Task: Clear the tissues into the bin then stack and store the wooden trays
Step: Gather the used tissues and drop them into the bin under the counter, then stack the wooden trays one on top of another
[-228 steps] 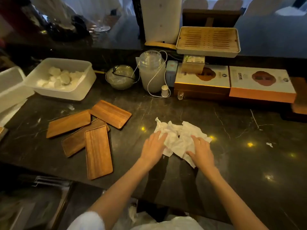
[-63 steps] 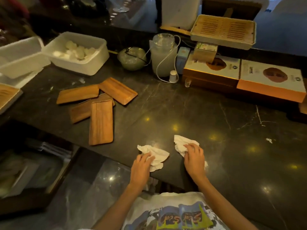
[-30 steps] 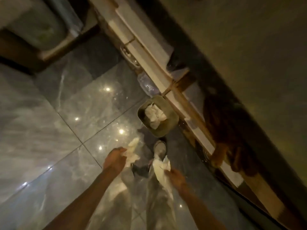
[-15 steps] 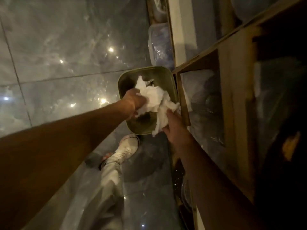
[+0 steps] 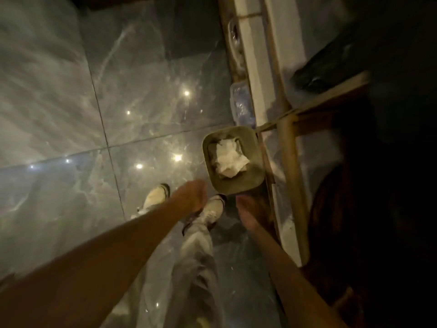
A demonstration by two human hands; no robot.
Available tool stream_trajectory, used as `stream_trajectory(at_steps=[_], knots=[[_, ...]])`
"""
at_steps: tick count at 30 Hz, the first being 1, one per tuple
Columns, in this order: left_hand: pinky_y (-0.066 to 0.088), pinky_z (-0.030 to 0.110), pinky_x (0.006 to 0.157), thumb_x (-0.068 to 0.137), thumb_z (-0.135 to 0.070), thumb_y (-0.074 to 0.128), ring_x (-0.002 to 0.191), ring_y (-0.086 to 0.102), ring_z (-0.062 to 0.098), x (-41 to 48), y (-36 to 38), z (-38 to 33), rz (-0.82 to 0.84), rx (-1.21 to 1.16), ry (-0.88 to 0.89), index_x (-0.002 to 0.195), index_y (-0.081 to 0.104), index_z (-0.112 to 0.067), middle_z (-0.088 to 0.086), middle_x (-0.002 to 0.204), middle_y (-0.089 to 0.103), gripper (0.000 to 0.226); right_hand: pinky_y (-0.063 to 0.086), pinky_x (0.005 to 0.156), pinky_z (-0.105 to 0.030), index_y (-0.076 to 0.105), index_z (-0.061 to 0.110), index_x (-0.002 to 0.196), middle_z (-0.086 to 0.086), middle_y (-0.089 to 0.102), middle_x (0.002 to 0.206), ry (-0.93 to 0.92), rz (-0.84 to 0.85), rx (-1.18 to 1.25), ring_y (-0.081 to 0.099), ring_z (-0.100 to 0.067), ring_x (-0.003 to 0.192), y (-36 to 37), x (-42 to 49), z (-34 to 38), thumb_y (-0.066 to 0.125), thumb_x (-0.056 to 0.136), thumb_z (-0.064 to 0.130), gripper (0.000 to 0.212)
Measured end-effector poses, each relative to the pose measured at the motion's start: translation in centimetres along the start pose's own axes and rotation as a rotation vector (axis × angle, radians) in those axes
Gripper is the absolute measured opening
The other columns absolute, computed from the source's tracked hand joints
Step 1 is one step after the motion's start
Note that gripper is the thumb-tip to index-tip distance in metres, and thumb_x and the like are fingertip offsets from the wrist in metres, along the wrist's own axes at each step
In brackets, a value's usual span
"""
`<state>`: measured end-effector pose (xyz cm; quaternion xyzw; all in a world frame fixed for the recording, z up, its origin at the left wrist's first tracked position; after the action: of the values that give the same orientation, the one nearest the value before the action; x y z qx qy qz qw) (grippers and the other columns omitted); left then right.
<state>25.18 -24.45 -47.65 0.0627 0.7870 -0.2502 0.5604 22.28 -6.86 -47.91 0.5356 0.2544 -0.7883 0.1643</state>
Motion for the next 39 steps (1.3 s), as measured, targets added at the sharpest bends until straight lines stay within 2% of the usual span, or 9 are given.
stream_trajectory(at_steps=[2, 5, 11, 14, 17, 25, 31, 35, 39], knots=[[0.048, 0.036, 0.093, 0.094, -0.017, 0.049, 0.108, 0.060, 0.031, -4.3, -1.4, -0.7, 0.038, 0.222, 0.078, 0.120, 0.058, -0.009, 0.015, 0.118, 0.063, 0.028, 0.035, 0.105, -0.032, 0.050, 0.003, 0.132, -0.017, 0.052, 0.138, -0.125, 0.002, -0.321, 0.047, -0.031, 0.130, -0.5, -4.7, 1.0, 0.037, 0.103, 0.022, 0.037], [0.051, 0.037, 0.089, 0.092, -0.019, 0.051, 0.104, 0.062, 0.031, -10.1, -4.7, -2.0, 0.028, 0.281, 0.217, 0.116, 0.059, -0.013, 0.014, 0.113, 0.066, 0.027, 0.043, 0.103, -0.037, 0.054, 0.018, 0.132, -0.009, 0.058, 0.134, -0.272, 0.007, -0.525, 0.054, -0.027, 0.123, -0.9, -11.1, 2.1, 0.039, 0.101, 0.033, 0.037], [0.047, 0.038, 0.094, 0.095, -0.024, 0.045, 0.115, 0.059, 0.031, -20.0, -11.5, -3.4, -0.060, 0.385, 0.297, 0.132, 0.051, -0.023, 0.009, 0.130, 0.060, 0.038, 0.047, 0.101, -0.040, 0.057, 0.019, 0.128, -0.007, 0.063, 0.128, -0.304, 0.018, -0.289, 0.059, -0.022, 0.118, -2.5, -23.6, 6.3, 0.049, 0.099, 0.026, 0.031], [0.046, 0.040, 0.097, 0.098, -0.028, 0.040, 0.119, 0.056, 0.031, -23.4, -14.6, -4.5, -0.040, 0.527, 0.363, 0.137, 0.047, -0.022, 0.010, 0.135, 0.056, 0.040, 0.044, 0.104, -0.043, 0.053, 0.021, 0.132, -0.007, 0.060, 0.133, -0.274, -0.043, -0.312, 0.055, -0.023, 0.123, -3.4, -28.0, 8.2, 0.048, 0.098, 0.029, 0.036], [0.044, 0.043, 0.101, 0.099, -0.030, 0.039, 0.123, 0.053, 0.032, -26.4, -17.9, -6.1, -0.011, 0.714, 0.448, 0.138, 0.044, -0.022, 0.010, 0.139, 0.053, 0.041, 0.041, 0.106, -0.038, 0.050, 0.022, 0.137, -0.005, 0.056, 0.138, -0.244, -0.088, -0.318, 0.051, -0.022, 0.127, -3.3, -31.5, 10.7, 0.046, 0.099, 0.032, 0.040], [0.042, 0.040, 0.104, 0.096, -0.034, 0.040, 0.125, 0.053, 0.025, -30.6, -26.6, -11.6, -0.035, 0.813, 0.689, 0.136, 0.046, -0.028, 0.004, 0.138, 0.055, 0.040, 0.045, 0.096, -0.025, 0.052, 0.031, 0.133, 0.005, 0.058, 0.133, -0.441, -0.395, -0.002, 0.054, -0.009, 0.117, -2.3, -38.3, 16.8, 0.046, 0.098, 0.038, 0.036], [0.047, 0.040, 0.091, 0.094, -0.036, 0.040, 0.115, 0.060, 0.024, -32.8, -30.1, -18.5, -0.256, 0.888, 0.922, 0.130, 0.048, -0.032, 0.001, 0.126, 0.061, 0.037, 0.046, 0.096, -0.025, 0.055, 0.029, 0.131, 0.007, 0.061, 0.128, -0.517, -0.564, 0.094, 0.055, -0.005, 0.115, -5.1, -40.1, 18.7, 0.048, 0.098, 0.036, 0.034], [0.050, 0.037, 0.085, 0.093, -0.035, 0.041, 0.110, 0.063, 0.017, -34.6, -31.0, -22.8, -0.392, 0.815, 1.043, 0.129, 0.051, -0.036, -0.007, 0.122, 0.064, 0.036, 0.047, 0.096, -0.029, 0.057, 0.028, 0.130, 0.006, 0.063, 0.126, -0.562, -0.634, 0.159, 0.058, -0.009, 0.114, -9.5, -40.2, 19.8, 0.048, 0.098, 0.034, 0.034], [0.051, 0.034, 0.083, 0.094, -0.037, 0.044, 0.108, 0.064, 0.011, -35.0, -31.4, -26.7, -0.478, 0.694, 1.064, 0.124, 0.055, -0.036, -0.012, 0.118, 0.066, 0.032, 0.048, 0.090, -0.022, 0.057, 0.027, 0.130, 0.008, 0.062, 0.122, -0.614, -0.648, 0.241, 0.059, -0.005, 0.110, -13.4, -39.6, 20.5, 0.049, 0.097, 0.034, 0.035]])
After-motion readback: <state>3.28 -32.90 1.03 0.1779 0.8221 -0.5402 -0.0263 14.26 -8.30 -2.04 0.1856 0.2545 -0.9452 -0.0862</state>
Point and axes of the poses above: each hand's wrist, its own x-axis towards the middle knuckle, its own y-axis out of the palm, z = x × y, the point moved 4 cm from there along x, towards the middle knuckle
